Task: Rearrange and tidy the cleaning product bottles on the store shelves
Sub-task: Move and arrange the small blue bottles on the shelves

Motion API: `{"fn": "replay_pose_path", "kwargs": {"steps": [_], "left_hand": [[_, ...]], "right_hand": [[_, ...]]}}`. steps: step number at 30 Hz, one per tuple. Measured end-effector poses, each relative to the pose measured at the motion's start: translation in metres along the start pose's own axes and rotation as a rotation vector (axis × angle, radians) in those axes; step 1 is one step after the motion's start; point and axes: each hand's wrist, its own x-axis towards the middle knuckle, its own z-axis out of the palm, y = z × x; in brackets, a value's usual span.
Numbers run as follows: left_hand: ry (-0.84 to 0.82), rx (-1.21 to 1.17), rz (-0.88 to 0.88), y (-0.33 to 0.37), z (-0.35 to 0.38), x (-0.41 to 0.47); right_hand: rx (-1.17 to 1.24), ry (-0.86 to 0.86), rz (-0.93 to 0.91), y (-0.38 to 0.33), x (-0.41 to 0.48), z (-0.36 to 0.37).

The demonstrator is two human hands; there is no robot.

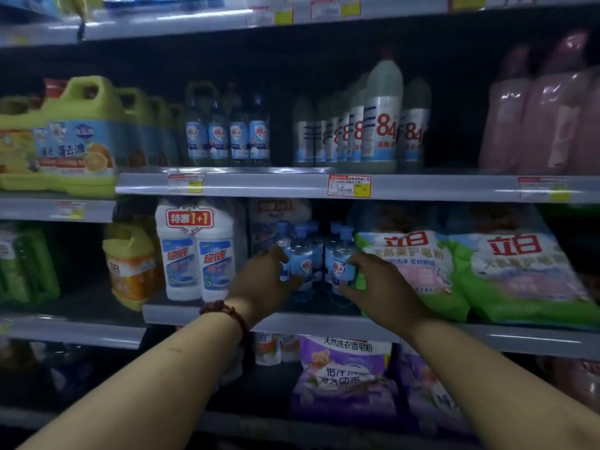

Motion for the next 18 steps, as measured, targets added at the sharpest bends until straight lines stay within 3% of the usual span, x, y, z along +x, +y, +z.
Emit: {"fn": "replay_pose_path", "kwargs": {"steps": [8, 13, 18], "left_hand": [[0.087, -0.269, -0.145, -0.009, 0.076, 0.02], [0.244, -0.214, -0.283, -0.001, 0.096, 0.025], [0.273, -0.18, -0.327, -0.003, 0.103, 0.036]], "right_hand": [[0.092, 0.243, 0.226, 0.039, 0.028, 0.043], [0.104, 0.203, 0.245, 0.041, 0.054, 0.055], [-0.002, 0.179, 0.291, 0.036, 0.071, 0.064]]}}
